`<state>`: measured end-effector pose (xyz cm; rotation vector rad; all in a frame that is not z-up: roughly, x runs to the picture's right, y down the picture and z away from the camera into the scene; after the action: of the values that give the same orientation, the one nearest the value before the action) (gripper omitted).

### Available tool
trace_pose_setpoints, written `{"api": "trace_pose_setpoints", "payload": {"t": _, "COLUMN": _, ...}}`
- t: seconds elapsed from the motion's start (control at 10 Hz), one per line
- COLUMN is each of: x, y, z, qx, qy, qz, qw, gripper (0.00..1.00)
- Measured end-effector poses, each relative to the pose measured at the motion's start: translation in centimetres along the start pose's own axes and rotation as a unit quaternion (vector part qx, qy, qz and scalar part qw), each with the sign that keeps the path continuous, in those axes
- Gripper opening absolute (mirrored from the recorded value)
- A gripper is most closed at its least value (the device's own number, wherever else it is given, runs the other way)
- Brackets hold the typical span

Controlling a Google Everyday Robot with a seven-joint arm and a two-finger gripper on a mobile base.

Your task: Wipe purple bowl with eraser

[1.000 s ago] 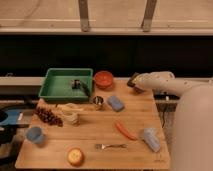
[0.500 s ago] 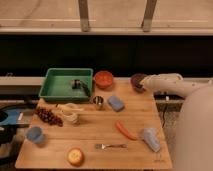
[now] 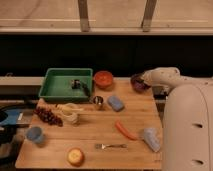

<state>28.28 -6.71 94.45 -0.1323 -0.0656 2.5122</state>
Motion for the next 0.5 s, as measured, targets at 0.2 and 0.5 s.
{"api": "trace_pose_setpoints", "payload": {"t": 0.2, "x": 1.8, "y": 1.3, "z": 0.4, "qx": -0.01, "qy": 0.011, "qz": -0.011, "qw": 0.9998, "gripper": 0.0}}
{"api": "trace_pose_setpoints", "payload": {"t": 0.5, "x": 4.8, "y": 1.1, "z": -1.3, "qx": -0.026, "qy": 0.036, "qz": -0.027, "qw": 0.9986, "gripper": 0.0}}
